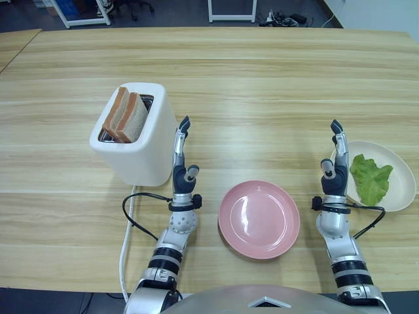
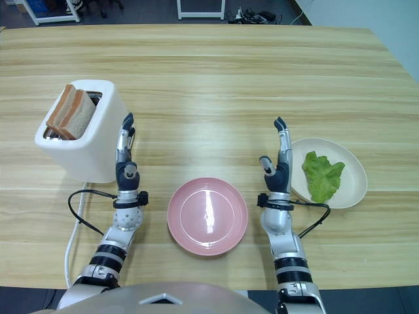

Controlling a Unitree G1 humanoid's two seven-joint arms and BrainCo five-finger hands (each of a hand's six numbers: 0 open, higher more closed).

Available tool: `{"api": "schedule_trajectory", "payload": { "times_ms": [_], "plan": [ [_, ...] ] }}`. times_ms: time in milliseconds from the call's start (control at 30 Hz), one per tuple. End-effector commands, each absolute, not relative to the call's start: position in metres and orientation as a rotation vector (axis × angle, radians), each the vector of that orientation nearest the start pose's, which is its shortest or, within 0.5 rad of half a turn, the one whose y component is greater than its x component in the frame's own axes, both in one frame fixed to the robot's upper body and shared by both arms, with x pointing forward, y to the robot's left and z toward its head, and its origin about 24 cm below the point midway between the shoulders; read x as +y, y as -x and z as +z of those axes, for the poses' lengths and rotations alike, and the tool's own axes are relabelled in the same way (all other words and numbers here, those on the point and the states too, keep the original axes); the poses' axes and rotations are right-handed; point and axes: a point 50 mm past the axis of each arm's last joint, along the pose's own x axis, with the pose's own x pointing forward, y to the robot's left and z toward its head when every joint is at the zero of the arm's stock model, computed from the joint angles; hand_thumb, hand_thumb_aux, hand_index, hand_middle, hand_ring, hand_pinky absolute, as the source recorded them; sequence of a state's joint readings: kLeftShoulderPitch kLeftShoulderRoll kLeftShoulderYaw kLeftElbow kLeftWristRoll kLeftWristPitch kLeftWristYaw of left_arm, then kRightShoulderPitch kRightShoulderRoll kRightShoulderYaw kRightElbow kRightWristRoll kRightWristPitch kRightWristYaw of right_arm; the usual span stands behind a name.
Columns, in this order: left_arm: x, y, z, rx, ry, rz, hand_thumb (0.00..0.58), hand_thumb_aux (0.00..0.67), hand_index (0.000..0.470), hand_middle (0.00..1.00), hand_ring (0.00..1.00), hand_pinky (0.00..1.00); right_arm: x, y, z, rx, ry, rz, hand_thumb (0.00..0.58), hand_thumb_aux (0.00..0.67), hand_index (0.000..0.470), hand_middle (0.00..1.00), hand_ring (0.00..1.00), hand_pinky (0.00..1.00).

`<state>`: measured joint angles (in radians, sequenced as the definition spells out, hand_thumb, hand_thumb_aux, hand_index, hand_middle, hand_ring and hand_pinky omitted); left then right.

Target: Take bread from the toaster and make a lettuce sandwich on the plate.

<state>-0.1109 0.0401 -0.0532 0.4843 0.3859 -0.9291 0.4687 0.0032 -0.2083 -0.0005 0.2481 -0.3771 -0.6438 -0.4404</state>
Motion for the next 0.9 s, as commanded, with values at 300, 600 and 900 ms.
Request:
{"api": "schedule_trajectory", "payload": {
  "times_ms": [300,600,900],
  "plan": [
    [0.125,-0.235,0.044,-0.616,-0.18,0.084,0.0,0.0,0.0,0.0,0.0,0.0,-0.166,-0.227,0.054,-0.552,0.493,-0.077,0.0,0.0,0.0,0.0,0.0,0.0],
    [0.279,-0.227,0.121,-0.636,-1.174,0.494,0.0,0.0,0.0,0.0,0.0,0.0,-0.174,-0.227,0.047,-0.546,0.632,0.003,0.0,0.0,0.0,0.0,0.0,0.0],
    [0.344,-0.24,0.122,-0.228,-1.481,0.543,0.0,0.0,0.0,0.0,0.0,0.0,-0.177,-0.234,0.045,-0.558,0.702,0.031,0.0,0.0,0.0,0.0,0.0,0.0]
  ]
}}
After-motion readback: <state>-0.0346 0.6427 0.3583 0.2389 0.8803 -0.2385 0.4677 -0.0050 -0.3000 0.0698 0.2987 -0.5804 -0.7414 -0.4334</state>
